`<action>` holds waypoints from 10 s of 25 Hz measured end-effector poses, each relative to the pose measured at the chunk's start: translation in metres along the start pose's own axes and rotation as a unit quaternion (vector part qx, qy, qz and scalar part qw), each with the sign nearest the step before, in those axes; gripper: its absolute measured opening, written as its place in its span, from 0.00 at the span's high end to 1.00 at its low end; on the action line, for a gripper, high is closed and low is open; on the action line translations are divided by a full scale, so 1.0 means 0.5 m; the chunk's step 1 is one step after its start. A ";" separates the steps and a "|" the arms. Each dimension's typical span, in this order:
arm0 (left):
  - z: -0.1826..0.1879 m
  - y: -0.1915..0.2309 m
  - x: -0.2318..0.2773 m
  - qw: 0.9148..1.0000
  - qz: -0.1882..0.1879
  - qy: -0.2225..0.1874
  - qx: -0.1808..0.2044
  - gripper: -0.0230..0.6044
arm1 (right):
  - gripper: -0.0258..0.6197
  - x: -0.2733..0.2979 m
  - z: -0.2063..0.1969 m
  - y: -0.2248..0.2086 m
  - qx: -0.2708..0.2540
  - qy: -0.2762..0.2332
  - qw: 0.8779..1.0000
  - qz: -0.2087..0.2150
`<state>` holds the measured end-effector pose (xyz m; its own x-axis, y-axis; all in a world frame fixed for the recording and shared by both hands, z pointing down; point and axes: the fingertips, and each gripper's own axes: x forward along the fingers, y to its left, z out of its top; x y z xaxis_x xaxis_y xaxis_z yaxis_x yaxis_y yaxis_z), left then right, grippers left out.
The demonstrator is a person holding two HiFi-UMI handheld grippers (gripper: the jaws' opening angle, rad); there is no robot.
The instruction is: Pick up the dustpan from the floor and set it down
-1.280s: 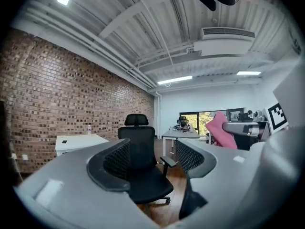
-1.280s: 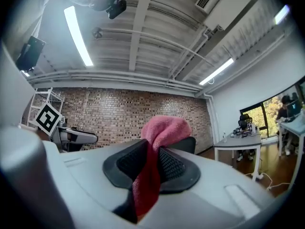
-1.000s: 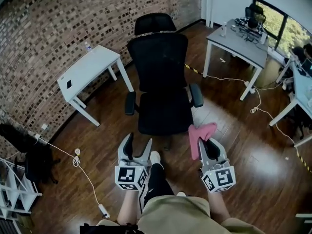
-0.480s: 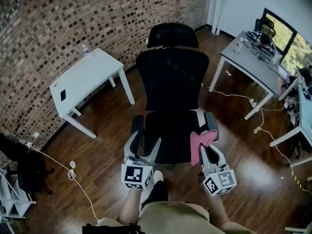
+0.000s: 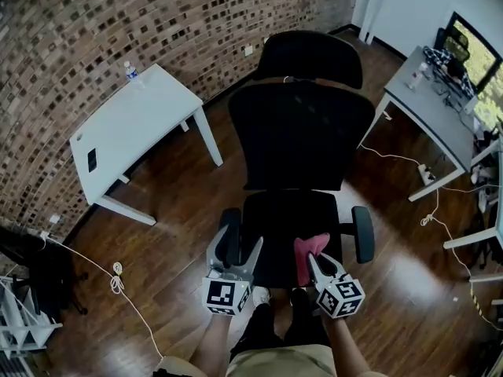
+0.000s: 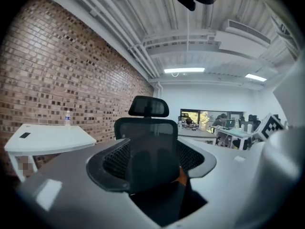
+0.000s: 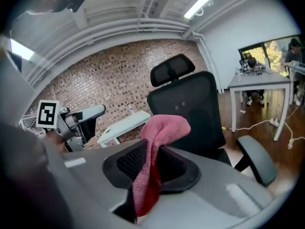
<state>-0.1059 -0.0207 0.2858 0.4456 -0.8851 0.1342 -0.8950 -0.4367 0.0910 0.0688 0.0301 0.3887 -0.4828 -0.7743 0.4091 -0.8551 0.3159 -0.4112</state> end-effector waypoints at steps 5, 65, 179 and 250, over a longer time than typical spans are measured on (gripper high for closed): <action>-0.109 0.073 0.091 0.999 0.033 0.023 -0.003 0.52 | 0.85 0.234 -0.112 -0.122 0.026 0.079 0.996 0.009; -0.388 0.062 0.372 0.991 -0.071 0.096 -0.054 0.56 | 0.83 0.690 -0.487 -0.524 -0.124 0.311 0.939 -0.076; -0.444 0.048 0.213 0.987 -0.009 0.159 -0.032 0.60 | 0.83 0.449 -0.627 -0.280 0.032 0.204 0.978 0.032; -0.453 0.079 0.114 0.985 0.017 0.170 0.001 0.68 | 0.84 0.361 -0.720 -0.160 -0.016 0.207 0.977 0.039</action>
<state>-0.1108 -0.0521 0.5203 0.3956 -0.7946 0.4606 -0.9097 -0.4078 0.0779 -0.0183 0.0626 0.7887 -0.5753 -0.4609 0.6757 -0.8155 0.3873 -0.4302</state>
